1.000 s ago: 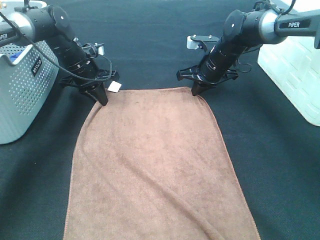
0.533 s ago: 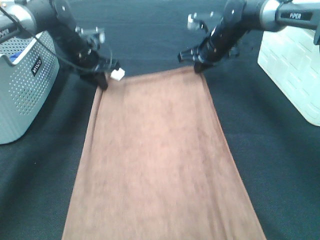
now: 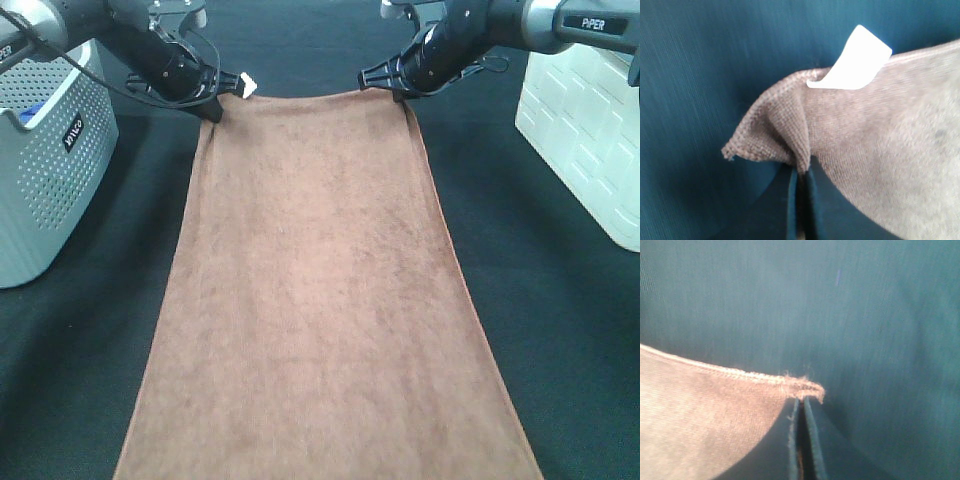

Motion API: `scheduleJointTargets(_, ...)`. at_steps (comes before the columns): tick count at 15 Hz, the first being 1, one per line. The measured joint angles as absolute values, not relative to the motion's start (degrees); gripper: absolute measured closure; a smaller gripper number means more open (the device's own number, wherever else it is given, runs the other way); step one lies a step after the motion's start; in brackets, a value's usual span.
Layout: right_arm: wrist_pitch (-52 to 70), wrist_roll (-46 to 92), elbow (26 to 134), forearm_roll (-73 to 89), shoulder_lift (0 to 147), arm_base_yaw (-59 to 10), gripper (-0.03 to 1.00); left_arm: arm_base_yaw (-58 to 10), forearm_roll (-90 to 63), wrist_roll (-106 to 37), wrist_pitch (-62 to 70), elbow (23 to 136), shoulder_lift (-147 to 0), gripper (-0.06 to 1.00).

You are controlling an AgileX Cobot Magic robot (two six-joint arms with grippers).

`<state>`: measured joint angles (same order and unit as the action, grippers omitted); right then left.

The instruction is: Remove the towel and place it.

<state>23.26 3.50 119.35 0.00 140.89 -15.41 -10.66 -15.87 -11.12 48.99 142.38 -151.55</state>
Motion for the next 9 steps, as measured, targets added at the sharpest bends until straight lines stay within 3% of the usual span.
scheduleJointTargets(9,15.87,2.58,119.35,0.29,144.39,-13.81,0.96,-13.29,-14.27,-13.92,35.41,142.38,-154.58,0.93)
